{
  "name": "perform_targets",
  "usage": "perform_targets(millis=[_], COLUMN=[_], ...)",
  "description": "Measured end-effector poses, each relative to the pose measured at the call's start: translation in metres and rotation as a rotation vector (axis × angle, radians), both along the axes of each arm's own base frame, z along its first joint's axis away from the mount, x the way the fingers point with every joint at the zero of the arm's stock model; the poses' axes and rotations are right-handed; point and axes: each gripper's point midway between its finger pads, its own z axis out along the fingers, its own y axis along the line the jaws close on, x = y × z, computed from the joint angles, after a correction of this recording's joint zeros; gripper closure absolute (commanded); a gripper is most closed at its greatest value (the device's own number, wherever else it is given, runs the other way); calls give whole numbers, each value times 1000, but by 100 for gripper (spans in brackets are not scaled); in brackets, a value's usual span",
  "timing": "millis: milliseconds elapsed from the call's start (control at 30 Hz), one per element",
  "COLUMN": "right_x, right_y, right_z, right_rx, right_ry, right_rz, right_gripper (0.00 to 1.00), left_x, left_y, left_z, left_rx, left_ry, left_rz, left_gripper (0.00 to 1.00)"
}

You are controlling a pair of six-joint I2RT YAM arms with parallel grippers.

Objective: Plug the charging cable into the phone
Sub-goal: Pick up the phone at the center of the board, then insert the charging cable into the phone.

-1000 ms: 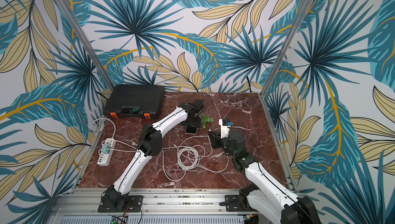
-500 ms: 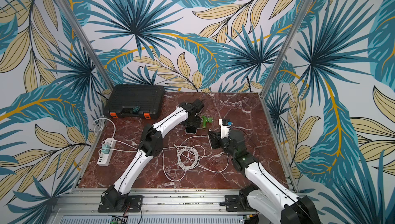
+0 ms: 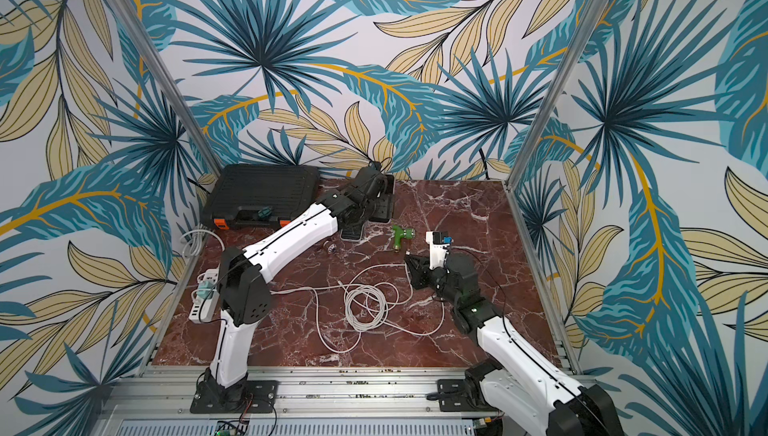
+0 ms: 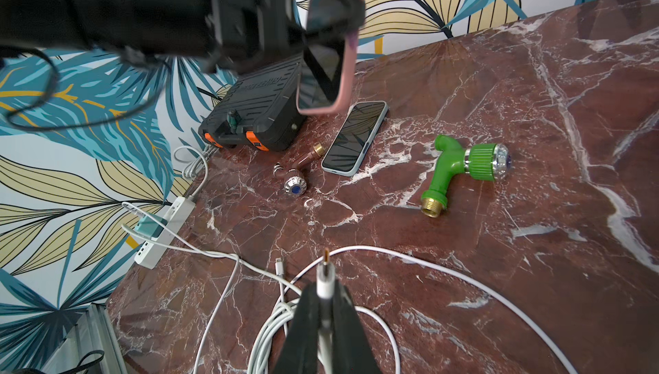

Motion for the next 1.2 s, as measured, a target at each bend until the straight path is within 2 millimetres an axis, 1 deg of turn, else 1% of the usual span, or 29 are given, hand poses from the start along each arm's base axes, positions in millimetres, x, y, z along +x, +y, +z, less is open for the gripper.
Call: perform_targets(millis=[67, 133, 300, 433, 533, 600, 733, 800, 867, 967, 1067, 1200], right_x=[0, -1, -5, -10, -13, -16, -19, -20, -20, -19, -17, -13], right_y=[1, 4, 16, 29, 38, 43, 49, 51, 54, 57, 61, 65], right_z=[1, 2, -4, -1, 0, 2, 15, 23, 30, 42, 46, 48], right_rx=[6, 14, 32, 61, 76, 84, 105, 115, 123, 135, 140, 143], right_ry=[-7, -12, -7, -29, -41, -51, -88, -105, -120, -145, -151, -147], right_rz=[7, 20, 97, 183, 244, 278, 320, 334, 345, 358, 369, 375], right_gripper=[100, 100, 100, 100, 100, 100, 100, 100, 100, 100, 100, 100], left_x=[-4, -8, -17, -28, -41, -51, -71, -79, -85, -91, -96, -101], left_y=[2, 4, 0, -4, -3, 1, 10, 11, 11, 9, 8, 7], left_z=[16, 20, 8, 12, 25, 38, 64, 71, 72, 63, 51, 44], left_rx=[-13, -17, -5, -33, -73, -109, -189, -223, -245, -259, -251, -243], left_ry=[-64, -108, -116, -103, -85, -76, -55, -40, -16, 31, 74, 103], left_rz=[2, 5, -5, -5, -2, 5, 14, 11, 6, -2, -7, -10], left_gripper=[97, 97, 98, 100, 100, 100, 100, 100, 100, 100, 100, 100])
